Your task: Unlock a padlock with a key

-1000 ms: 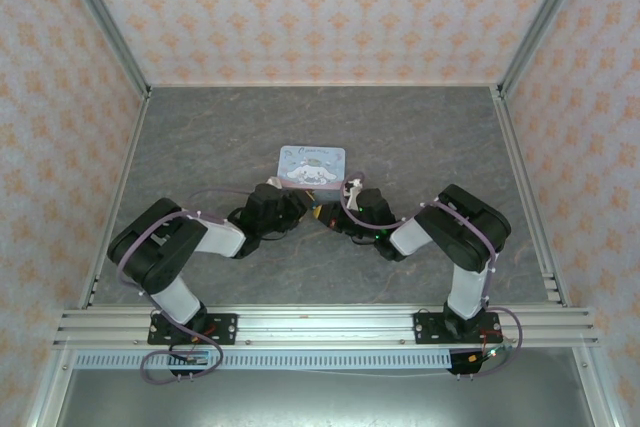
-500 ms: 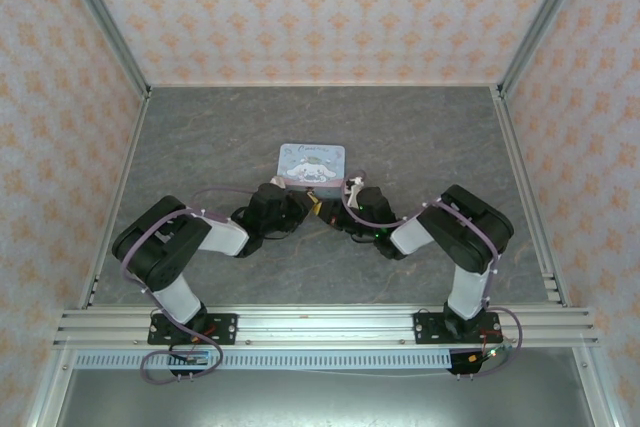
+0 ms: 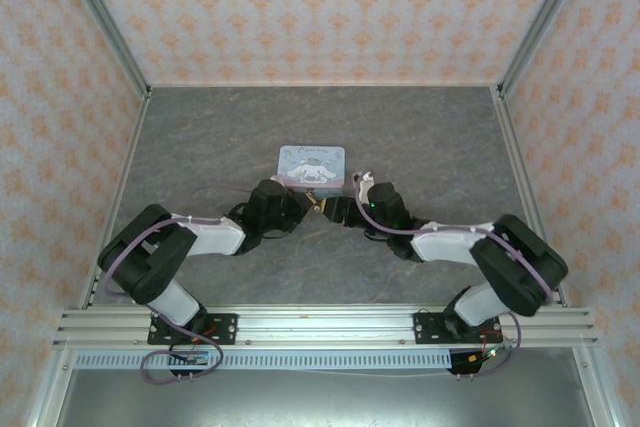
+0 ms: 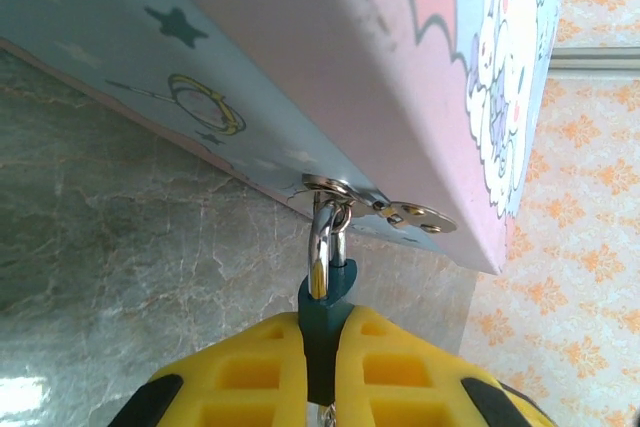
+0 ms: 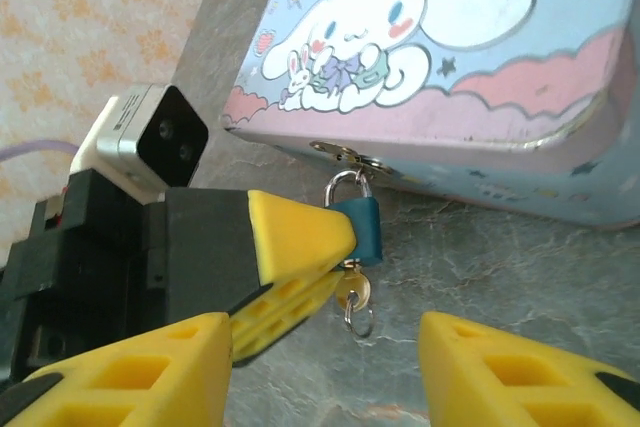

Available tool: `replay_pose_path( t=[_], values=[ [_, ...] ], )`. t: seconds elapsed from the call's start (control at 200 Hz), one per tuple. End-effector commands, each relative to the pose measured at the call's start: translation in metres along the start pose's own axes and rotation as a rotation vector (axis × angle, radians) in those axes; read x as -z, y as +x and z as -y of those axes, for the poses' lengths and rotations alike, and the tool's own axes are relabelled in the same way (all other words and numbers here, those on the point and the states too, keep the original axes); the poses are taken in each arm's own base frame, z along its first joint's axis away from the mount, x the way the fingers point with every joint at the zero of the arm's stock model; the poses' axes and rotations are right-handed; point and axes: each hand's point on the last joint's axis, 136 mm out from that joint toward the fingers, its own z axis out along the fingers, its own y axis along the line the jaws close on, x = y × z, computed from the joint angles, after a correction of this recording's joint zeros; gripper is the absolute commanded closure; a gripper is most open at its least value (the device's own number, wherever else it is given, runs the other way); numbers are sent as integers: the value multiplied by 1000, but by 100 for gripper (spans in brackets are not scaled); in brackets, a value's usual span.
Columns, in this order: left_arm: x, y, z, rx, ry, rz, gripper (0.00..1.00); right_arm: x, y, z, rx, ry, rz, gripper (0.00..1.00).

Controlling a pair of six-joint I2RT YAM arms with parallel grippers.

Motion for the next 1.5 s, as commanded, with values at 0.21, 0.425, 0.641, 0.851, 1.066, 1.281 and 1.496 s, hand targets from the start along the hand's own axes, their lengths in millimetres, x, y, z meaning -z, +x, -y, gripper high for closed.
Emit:
replay_pose_path(
  t=[0.21, 0.425, 0.641, 0.851, 1.066, 1.281, 1.496],
  values=[
    [9, 5, 23, 108, -26, -32, 100, 50, -7, -19, 654, 135, 28, 54],
    [22, 5, 29, 125, -39, -25, 100, 60, 4, -27, 985, 171, 25, 53],
    [30, 9, 39, 127, -30, -53, 100, 50, 10, -29, 1265, 317, 4, 53],
    [37, 9, 47, 128, -14, -55, 100, 37, 12, -35, 1421, 373, 40, 53],
    [42, 10, 52, 125, -5, -54, 100, 24, 13, -38, 1473, 363, 49, 53],
    [42, 13, 56, 120, 2, -64, 100, 12, 16, -42, 1468, 338, 60, 54],
    [41, 14, 58, 118, 4, -71, 100, 5, 5, -40, 1416, 323, 79, 56]
  ],
)
